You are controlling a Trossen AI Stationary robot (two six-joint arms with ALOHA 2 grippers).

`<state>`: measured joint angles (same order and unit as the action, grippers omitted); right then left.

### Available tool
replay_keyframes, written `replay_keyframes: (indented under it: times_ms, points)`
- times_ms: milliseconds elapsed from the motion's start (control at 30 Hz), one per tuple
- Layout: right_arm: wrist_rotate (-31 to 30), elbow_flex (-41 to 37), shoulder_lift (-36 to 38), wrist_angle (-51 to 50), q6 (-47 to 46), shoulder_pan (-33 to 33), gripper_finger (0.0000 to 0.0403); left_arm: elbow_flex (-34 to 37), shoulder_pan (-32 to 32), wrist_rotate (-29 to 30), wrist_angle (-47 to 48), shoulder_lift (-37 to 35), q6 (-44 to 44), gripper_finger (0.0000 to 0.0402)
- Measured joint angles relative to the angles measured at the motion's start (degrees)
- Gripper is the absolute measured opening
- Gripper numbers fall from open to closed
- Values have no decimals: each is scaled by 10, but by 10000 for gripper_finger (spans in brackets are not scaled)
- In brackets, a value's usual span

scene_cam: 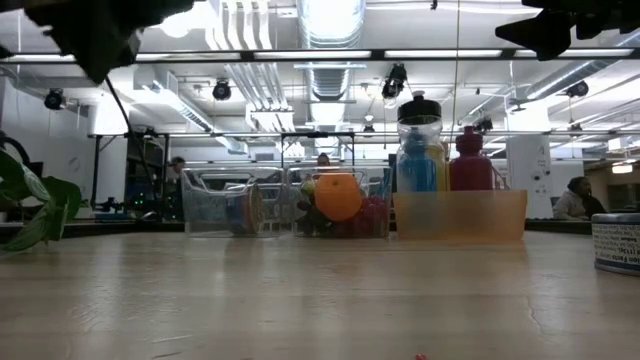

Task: Pick & Place Food Item
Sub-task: Put the yellow and blue tuna can into the left transparent bin

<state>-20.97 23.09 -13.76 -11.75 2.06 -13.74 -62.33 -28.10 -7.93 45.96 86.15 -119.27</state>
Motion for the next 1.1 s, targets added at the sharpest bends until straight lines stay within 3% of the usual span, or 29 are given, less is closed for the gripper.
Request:
replay_keyframes:
  times_ms: [233,500,1100]
  points:
    - [0,0,0,0,0,0,371,0,-32,-35,53,30,-74,365]
    - [0,0,0,0,-1,0,371,16,-90,-37,52,36,-187,365]
    - [0,0,0,0,-1,0,371,130,-85,-22,-61,35,-171,365]
